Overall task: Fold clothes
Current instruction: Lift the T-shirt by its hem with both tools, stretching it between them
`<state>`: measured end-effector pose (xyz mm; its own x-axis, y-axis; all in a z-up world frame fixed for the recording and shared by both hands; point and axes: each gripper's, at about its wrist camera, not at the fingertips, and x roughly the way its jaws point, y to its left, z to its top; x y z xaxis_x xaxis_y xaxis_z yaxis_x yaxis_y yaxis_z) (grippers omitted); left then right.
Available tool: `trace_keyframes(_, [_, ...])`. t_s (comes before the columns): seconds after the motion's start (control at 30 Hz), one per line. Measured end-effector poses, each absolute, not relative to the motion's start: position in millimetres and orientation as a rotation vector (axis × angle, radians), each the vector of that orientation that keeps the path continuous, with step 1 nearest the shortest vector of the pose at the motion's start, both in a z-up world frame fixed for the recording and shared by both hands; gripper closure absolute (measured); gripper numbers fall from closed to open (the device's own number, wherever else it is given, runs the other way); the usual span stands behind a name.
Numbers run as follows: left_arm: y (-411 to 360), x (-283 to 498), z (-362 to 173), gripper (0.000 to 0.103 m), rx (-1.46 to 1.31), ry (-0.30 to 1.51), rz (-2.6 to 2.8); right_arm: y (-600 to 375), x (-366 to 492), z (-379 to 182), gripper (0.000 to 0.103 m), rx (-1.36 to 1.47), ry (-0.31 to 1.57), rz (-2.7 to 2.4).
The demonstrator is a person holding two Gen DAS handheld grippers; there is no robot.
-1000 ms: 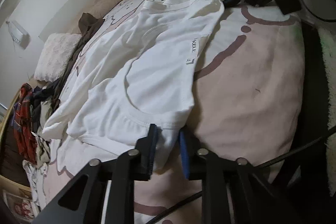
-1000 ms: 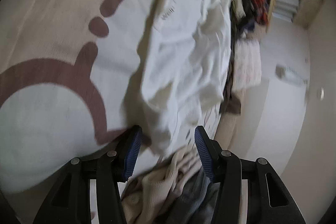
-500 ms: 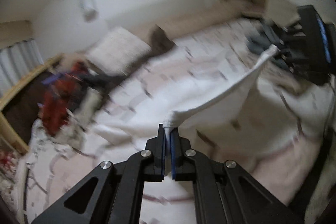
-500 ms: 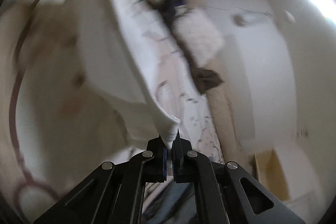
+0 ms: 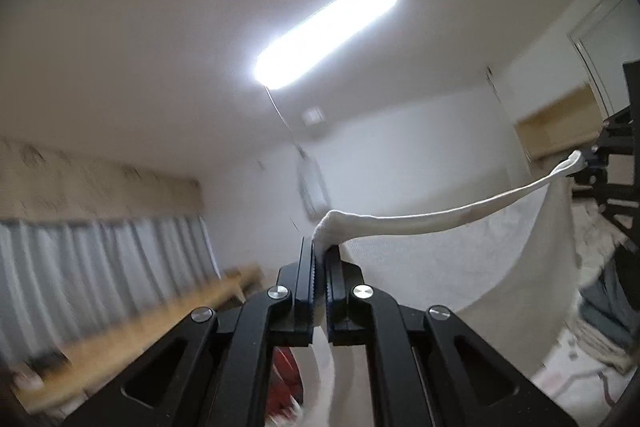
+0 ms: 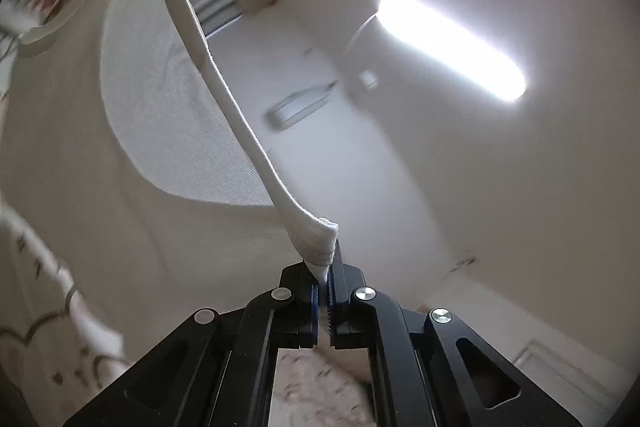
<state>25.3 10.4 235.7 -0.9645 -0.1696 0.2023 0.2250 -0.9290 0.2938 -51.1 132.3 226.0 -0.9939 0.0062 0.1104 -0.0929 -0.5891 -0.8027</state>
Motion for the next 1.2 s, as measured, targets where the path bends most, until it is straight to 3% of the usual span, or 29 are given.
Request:
trace_keyframes(0.27, [19,99,274,0.098,-0.412,-0.596,-2.855,137,28,291,0.1,0.331,-1.396,2.679])
trace_keyframes(0.43, [21,114,263,0.095,-0.351,-0.662,-2.886,140,53,296,0.1,0.285,-1.477,2.648])
trace_keyframes(0.53, [18,81,239,0.095,-0.211,-0.664,-2.922,139,38,285,0.1,0.168,-1.53,2.66])
trace_keyframes(0.77, [10,-40,147,0.095,0.253,-0.633,-2.968,128,-64,198,0.1,-0.219,-1.595,2.722])
trace_keyframes(1.03, [19,-209,25,0.095,0.721,-0.586,-2.904,117,-223,77,0.1,-0.712,-1.509,2.746])
trace_keyframes(1.2, [29,-272,-23,0.095,0.885,-0.589,-2.855,120,-295,13,0.1,-0.891,-1.455,2.695])
